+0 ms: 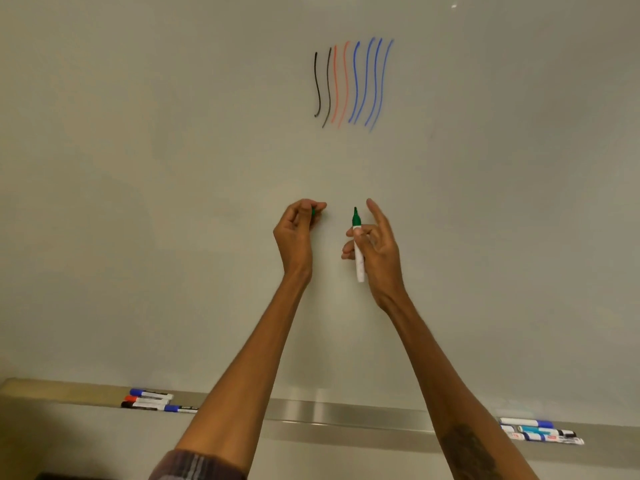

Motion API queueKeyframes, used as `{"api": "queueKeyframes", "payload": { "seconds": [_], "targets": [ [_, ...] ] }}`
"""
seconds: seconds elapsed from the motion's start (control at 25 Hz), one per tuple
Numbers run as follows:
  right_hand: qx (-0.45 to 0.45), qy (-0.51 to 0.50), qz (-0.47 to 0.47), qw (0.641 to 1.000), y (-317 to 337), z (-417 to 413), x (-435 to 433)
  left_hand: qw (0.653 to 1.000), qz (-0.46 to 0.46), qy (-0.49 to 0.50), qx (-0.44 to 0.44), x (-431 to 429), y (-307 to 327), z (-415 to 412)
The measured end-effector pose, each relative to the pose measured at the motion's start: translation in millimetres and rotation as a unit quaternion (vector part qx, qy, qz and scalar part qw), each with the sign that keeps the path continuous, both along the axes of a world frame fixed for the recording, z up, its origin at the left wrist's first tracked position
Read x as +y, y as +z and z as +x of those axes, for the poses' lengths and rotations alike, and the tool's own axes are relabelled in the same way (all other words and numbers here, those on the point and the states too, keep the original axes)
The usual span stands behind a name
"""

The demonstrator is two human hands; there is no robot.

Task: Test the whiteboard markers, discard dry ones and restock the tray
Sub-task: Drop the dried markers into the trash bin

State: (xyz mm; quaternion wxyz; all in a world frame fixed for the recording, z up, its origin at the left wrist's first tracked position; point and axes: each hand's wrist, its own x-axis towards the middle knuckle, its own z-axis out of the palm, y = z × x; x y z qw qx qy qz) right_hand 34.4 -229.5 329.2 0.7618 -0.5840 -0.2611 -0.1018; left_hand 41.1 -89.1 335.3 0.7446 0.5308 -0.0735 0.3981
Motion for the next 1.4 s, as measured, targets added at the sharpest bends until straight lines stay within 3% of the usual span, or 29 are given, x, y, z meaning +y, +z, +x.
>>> {"api": "queueKeyframes", "payload": {
  "seconds": [0.16, 0.4, 0.52, 0.76, 1.0, 1.28, 1.4],
  "targets": [
    [-0.021, 0.008, 0.086, 0.996, 38, 2, -8, 0.993, 0.024, 0.107, -0.039, 0, 40, 5],
    [0.006, 0.110, 0.205, 0.972, 67, 12, -25, 0.981, 0.062, 0.155, -0.097, 9, 83, 26],
    [0.006, 0.118, 0.210, 0.971, 72, 17, -27, 0.972, 0.080, 0.169, -0.141, 18, 101, 39],
    [-0.044, 0.044, 0.189, 0.980, 84, 26, -22, 0.954, 0.168, 0.196, -0.152, 27, 101, 65],
    [-0.109, -0.076, 0.164, 0.977, 109, 41, -16, 0.895, 0.233, 0.322, -0.203, 33, 95, 83],
    [-0.191, -0.217, 0.120, 0.950, 154, 56, -10, 0.859, 0.280, 0.374, -0.212, 36, 92, 91],
    [-0.238, -0.269, 0.100, 0.928, 171, 66, -10, 0.859, 0.280, 0.379, -0.201, 37, 89, 92]
  ]
}}
